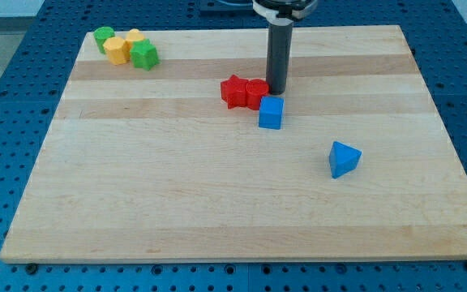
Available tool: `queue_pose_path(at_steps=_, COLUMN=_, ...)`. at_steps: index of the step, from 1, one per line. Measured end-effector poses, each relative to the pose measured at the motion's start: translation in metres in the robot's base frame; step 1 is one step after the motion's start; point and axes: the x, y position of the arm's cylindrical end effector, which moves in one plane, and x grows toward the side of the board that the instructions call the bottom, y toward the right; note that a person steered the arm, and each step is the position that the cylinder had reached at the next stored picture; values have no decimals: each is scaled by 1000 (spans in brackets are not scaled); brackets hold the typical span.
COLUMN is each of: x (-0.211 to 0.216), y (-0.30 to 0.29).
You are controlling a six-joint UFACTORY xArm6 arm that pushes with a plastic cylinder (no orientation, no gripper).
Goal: Slide the blue cube to the bottom of the red blocks
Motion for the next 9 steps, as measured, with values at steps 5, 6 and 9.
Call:
queue_pose_path(at_steps=5, x=44, y=58)
queue_pose_path(at_steps=6, x=49, y=30)
queue_pose_path(at_steps=9, x=59, y=-19)
